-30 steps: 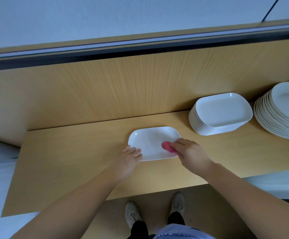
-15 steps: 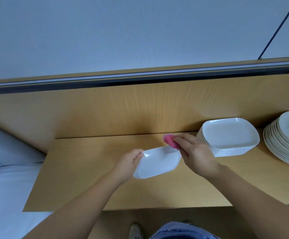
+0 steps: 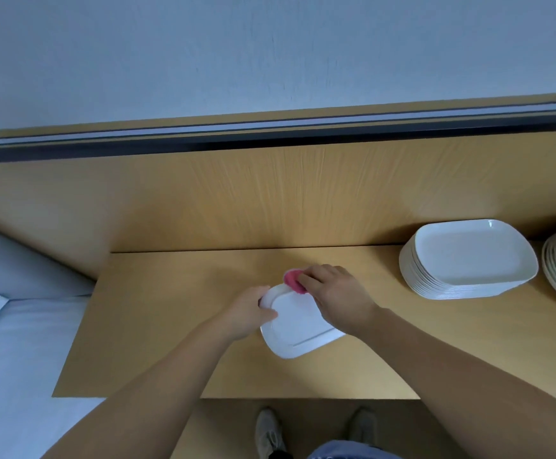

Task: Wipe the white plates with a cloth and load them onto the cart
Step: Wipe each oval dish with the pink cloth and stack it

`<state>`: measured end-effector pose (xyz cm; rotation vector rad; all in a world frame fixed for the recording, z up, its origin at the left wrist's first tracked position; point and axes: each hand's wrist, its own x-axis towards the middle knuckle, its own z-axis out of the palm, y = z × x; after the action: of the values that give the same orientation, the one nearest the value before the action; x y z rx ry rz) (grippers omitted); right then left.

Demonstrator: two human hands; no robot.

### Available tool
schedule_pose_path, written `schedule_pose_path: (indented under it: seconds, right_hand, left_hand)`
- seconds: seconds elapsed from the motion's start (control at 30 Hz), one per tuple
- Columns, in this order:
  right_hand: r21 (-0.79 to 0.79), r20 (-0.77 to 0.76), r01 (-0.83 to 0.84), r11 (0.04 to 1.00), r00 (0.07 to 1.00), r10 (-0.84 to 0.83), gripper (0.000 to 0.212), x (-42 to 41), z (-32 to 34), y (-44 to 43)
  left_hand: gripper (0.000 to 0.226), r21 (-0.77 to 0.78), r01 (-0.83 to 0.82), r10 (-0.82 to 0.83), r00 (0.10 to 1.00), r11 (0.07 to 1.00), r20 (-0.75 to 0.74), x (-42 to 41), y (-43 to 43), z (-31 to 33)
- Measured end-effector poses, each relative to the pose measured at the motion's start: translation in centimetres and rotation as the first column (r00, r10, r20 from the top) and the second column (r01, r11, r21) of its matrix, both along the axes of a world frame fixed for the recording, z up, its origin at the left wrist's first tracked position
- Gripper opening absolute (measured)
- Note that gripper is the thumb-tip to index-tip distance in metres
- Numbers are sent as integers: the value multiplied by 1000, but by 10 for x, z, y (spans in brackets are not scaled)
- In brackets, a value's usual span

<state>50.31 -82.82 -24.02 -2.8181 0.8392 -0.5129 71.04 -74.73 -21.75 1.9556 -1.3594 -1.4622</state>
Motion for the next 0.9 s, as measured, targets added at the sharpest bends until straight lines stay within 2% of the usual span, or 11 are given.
schedule_pose_path:
  seconds: [0.1, 0.17, 0.27, 0.37, 0.47, 0.57, 0.67, 0.73, 0.83, 0.9]
  right_hand:
    - [48, -142, -52, 997, 988, 59, 61, 25, -14, 10]
    - [103, -241, -80, 991, 965, 103, 73, 32, -24, 13]
    - [104, -264, -99, 990, 957, 123, 77, 27, -30, 6]
    - [137, -240, -23, 990, 969, 55, 69, 12, -32, -8]
    - [256, -219, 76, 964, 976, -19, 55, -10, -40, -22]
    - [363, -143, 173, 916, 981, -128, 49, -29, -50, -25]
    - [402, -106, 227, 887, 974, -202, 46, -36, -54, -19]
    - [432, -125, 227, 873, 974, -191, 47, -35, -52, -19]
    - [493, -178, 232, 839, 970, -164, 46, -32, -47, -26]
    - [525, -176, 234, 818, 970, -165, 45, -29, -44, -30]
  left_hand:
    - [10, -15, -44, 45, 997, 999, 55, -2, -2, -6]
    - [9, -24, -76, 78, 995, 997, 70, -3, -4, -9]
    - [14, -29, -97, 100, 989, 995, 106, -6, -5, -12]
    - [10, -22, -104, 106, 988, 994, 116, -6, -6, -14]
    - [17, -5, -136, 136, 985, 991, 102, -5, -8, -14]
    - [22, -20, -153, 154, 985, 988, 77, -8, -8, -11]
    - [47, -25, -56, 56, 998, 998, -12, -8, -5, -11]
    - [60, 19, 62, -61, 997, 998, -45, -4, -1, -11]
    - [85, 76, 199, -201, 979, 977, 16, 3, 2, -16]
    - [92, 54, 191, -194, 979, 980, 66, 2, 4, -18]
